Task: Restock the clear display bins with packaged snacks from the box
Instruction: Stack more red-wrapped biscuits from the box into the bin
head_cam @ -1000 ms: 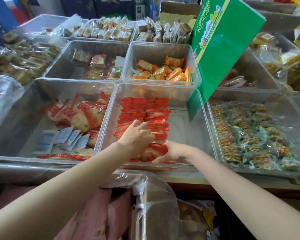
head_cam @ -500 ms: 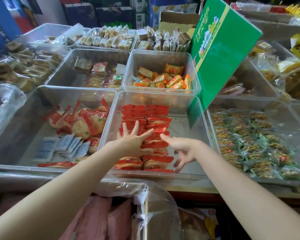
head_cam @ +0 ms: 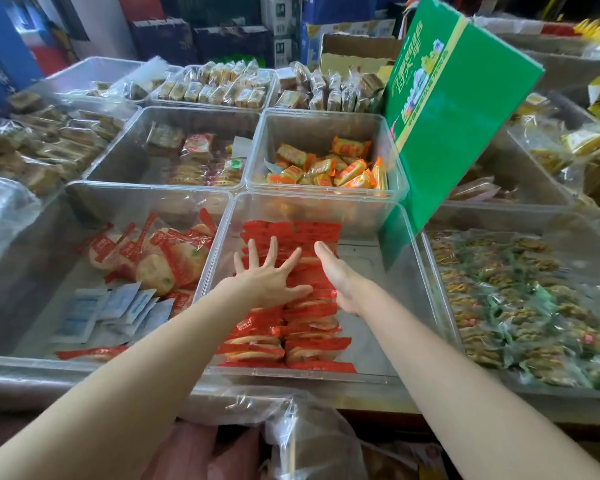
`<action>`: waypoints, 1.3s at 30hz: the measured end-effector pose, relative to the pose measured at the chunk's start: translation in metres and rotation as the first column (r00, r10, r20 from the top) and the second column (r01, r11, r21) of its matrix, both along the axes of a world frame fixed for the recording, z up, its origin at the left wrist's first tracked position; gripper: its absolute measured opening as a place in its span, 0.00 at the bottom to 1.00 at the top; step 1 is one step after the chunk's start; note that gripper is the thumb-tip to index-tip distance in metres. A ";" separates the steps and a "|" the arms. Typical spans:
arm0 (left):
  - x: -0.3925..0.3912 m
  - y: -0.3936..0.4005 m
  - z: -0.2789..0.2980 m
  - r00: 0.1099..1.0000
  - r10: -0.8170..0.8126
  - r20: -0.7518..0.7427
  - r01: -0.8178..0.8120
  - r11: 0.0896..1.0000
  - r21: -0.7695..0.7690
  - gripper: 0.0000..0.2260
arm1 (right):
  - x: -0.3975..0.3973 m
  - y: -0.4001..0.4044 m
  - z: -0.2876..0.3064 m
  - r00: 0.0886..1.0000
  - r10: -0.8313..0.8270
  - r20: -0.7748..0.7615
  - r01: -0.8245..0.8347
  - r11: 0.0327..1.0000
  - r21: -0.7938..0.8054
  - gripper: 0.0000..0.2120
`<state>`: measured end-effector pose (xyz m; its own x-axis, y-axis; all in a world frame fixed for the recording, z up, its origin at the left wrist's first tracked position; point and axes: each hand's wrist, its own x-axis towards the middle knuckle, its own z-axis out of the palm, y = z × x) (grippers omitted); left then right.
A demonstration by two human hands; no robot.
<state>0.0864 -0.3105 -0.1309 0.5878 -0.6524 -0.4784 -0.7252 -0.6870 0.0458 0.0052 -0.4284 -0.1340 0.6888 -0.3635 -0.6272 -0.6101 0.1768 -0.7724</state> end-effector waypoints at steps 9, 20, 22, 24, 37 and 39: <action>0.019 -0.016 -0.005 0.997 0.055 0.063 -0.049 0.995 -0.091 0.34 | 0.021 -0.031 -0.018 0.995 -0.068 0.076 0.063 0.996 0.062 0.37; 0.001 0.043 0.029 0.957 -0.153 -0.247 0.171 0.984 0.053 0.39 | -0.070 -0.012 0.027 0.861 0.329 -0.387 -0.357 0.934 0.000 0.25; -0.011 0.051 0.021 0.961 -0.170 -0.219 0.195 0.976 0.099 0.45 | -0.070 0.012 0.022 0.798 0.427 -0.425 -0.482 0.876 -0.027 0.24; -0.026 0.052 0.017 0.973 -0.200 -0.114 0.217 0.964 0.156 0.46 | -0.062 0.032 0.016 0.778 0.462 -0.426 -0.528 0.848 -0.043 0.19; -0.024 0.065 0.027 0.960 -0.281 0.020 0.280 0.959 0.044 0.09 | -0.054 0.053 0.007 0.889 0.248 -0.384 -0.428 0.748 -0.508 0.12; -0.028 0.059 0.030 0.953 -0.302 -0.001 0.300 0.947 0.112 0.12 | -0.058 0.056 0.014 0.872 0.280 -0.401 -0.467 0.719 -0.515 0.12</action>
<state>0.0586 -0.2516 -0.1007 0.3805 -0.7445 -0.5486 -0.8990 -0.4368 -0.0307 -0.0530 -0.3724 -0.1200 0.6801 -0.4679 -0.5644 -0.7262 -0.5354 -0.4312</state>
